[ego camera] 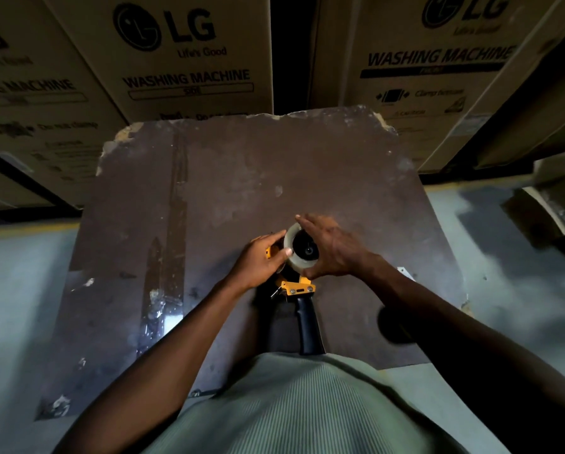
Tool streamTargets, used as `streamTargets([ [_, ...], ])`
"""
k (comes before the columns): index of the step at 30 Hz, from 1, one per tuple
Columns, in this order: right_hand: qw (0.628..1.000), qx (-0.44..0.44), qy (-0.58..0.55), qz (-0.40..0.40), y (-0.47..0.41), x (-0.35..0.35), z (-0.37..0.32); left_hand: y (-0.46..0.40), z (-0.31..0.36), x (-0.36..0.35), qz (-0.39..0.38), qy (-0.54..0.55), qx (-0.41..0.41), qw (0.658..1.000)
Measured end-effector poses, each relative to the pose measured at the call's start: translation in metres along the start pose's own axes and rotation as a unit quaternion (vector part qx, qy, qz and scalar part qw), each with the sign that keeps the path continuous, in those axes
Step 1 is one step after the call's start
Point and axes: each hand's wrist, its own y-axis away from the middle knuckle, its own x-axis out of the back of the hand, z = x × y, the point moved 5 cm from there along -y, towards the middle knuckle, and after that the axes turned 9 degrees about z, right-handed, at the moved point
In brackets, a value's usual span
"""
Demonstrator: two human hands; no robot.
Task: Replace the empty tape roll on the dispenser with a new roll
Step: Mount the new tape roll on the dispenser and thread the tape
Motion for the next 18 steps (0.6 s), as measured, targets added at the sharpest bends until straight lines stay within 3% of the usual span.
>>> streamTargets([
  [5, 0.999, -0.018, -0.027, -0.027, -0.003, -0.005, 0.007, -0.002, -0.006, -0.005, -0.011, 0.007, 0.023, 1.000],
  [8, 0.985, -0.079, -0.148, -0.029, -0.003, 0.005, 0.015, -0.002, -0.009, -0.006, -0.012, 0.020, 0.028, 0.999],
  [11, 0.908, -0.243, -0.341, 0.019, 0.003, 0.008, 0.042, -0.004, -0.011, -0.007, -0.017, 0.033, 0.029, 0.999],
  [13, 0.844, -0.347, -0.409, -0.004, 0.013, -0.005, 0.058, -0.004, -0.011, -0.008, -0.020, 0.036, 0.032, 0.999],
  [15, 0.792, -0.379, -0.476, -0.039, 0.022, -0.017, 0.059, -0.004, -0.011, -0.008, -0.026, 0.057, 0.042, 0.997],
  [18, 0.773, -0.367, -0.516, -0.035, 0.025, -0.021, 0.057, -0.003, -0.012, -0.009, -0.024, 0.086, 0.051, 0.995],
])
